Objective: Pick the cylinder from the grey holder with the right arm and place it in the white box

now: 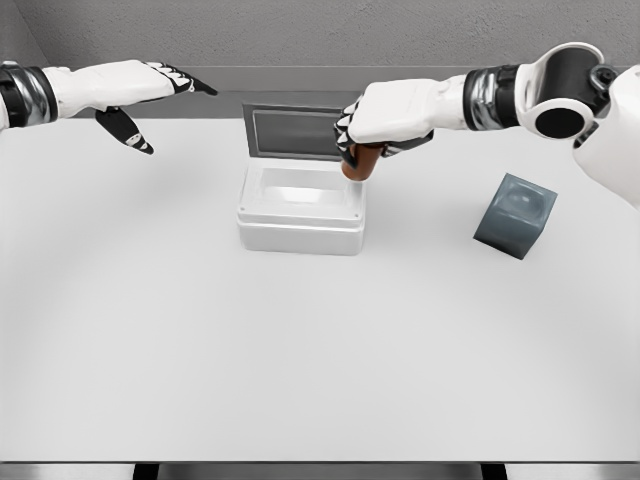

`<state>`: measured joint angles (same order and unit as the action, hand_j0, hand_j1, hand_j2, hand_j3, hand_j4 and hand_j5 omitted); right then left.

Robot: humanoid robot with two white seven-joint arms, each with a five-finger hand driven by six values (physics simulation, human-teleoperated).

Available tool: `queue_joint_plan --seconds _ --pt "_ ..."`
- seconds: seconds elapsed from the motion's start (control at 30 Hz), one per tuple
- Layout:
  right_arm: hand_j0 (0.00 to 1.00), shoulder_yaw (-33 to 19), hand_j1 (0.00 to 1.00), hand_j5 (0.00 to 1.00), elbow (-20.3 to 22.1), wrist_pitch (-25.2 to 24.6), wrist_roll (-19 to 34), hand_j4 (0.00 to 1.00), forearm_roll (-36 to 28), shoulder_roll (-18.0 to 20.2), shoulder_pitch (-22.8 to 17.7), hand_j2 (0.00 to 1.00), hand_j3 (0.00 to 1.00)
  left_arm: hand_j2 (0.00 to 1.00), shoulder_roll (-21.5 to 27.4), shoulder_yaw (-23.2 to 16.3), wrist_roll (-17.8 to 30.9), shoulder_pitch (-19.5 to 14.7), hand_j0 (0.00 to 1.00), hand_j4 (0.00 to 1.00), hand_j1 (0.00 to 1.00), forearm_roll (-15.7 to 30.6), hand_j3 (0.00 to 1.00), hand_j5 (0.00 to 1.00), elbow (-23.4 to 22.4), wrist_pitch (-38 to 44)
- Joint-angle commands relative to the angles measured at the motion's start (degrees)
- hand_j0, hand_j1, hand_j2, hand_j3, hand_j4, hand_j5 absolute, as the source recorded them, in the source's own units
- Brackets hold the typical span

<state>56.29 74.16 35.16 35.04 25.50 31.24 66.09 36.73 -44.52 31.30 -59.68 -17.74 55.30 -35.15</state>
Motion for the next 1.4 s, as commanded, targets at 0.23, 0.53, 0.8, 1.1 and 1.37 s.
queue_joint_plan --seconds 0.23,0.53,0.8,1.1,1.37 --pt "0.45 -0.1 0.45 0.45 -1.9 -0.2 0.0 0.45 0.8 -2.3 0.0 0.45 0.45 1.00 0.2 0.1 -0.1 0.0 1.00 1.00 1.00 0.3 1.00 1.00 0.0 0.1" --pt "1.00 -0.4 1.00 1.00 -1.7 -0.2 0.0 1.00 2.6 -3.7 0.0 1.00 1.00 1.00 0.4 0.1 -0.1 0.1 1.00 1.00 1.00 0.4 1.00 1.00 0.1 0.1" --pt "1.00 -0.9 1.00 1.00 0.7 -0.2 0.0 1.00 2.4 -2.9 -0.1 1.00 1.00 1.00 0.5 0.2 -0.1 0.0 1.00 1.00 1.00 0.4 1.00 1.00 0.0 0.1" --pt "1.00 -9.3 1.00 1.00 22.5 -0.2 0.0 1.00 -7.3 18.9 -3.9 1.00 1.00 1.00 -4.2 0.4 -0.1 -1.9 1.00 1.00 1.00 -2.5 1.00 1.00 -7.9 0.1" --pt "1.00 -24.5 1.00 1.00 23.4 -0.2 0.0 1.00 -22.1 27.0 -17.2 1.00 1.00 1.00 -6.2 1.5 -0.3 -2.5 1.00 1.00 1.00 -5.9 1.00 1.00 -10.8 0.1"
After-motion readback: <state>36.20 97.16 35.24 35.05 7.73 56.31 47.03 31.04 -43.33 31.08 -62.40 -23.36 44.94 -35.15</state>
